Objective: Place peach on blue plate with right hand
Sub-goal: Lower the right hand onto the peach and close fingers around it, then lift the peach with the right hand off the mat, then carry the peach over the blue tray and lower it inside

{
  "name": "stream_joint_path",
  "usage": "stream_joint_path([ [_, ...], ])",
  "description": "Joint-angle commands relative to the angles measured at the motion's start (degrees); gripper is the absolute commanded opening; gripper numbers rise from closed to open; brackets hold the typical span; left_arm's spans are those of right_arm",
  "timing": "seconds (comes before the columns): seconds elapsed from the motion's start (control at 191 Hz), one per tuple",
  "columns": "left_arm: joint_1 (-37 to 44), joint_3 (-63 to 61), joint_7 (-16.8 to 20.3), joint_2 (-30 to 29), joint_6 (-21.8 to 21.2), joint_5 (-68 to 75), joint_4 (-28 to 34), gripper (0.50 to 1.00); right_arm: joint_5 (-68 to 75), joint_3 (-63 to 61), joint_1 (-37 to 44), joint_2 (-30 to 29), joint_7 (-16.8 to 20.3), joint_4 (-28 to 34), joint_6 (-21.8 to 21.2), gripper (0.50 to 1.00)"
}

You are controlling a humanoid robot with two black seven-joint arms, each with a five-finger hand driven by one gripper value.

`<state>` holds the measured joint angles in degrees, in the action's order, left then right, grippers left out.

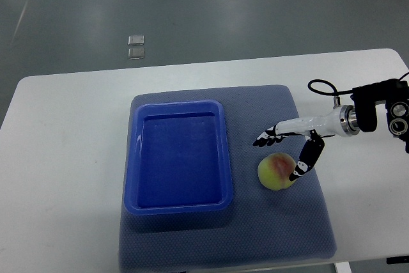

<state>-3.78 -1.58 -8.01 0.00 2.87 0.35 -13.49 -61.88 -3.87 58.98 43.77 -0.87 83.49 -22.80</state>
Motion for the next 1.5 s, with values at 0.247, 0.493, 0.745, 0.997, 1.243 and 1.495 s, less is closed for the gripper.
stream_joint_path([
  [0.247,0.00,-0.01,0.01,0.00,-0.05,0.00,0.04,1.000,-3.68,0.00,-4.05,-0.35,-1.42,-0.09,4.08,0.905],
  [0.493,0.00,-0.01,-0.08,0.00,0.03,0.00,0.04,1.000,-4.12,-0.09,-4.49,-0.70,-1.51,-0.26,4.87,0.740],
  [0.745,0.00,-0.01,0.01,0.00,0.03,0.00,0.04,1.000,-2.45,-2.11,1.05,0.44,-1.68,0.18,2.41,0.500],
  [0.997,0.00,-0.01,0.01,0.00,0.03,0.09,-0.04,1.000,14.42,-6.24,21.26,6.24,-0.89,0.35,-12.17,0.500],
  [1.243,0.00,-0.01,0.01,0.00,0.12,0.09,-0.13,1.000,18.47,-5.01,27.15,3.34,-0.45,-0.44,-12.20,0.500],
  [1.495,0.00,-0.01,0.01,0.00,0.12,0.09,-0.13,1.000,17.50,1.58,27.06,-14.50,-0.28,-11.42,-7.70,0.500],
])
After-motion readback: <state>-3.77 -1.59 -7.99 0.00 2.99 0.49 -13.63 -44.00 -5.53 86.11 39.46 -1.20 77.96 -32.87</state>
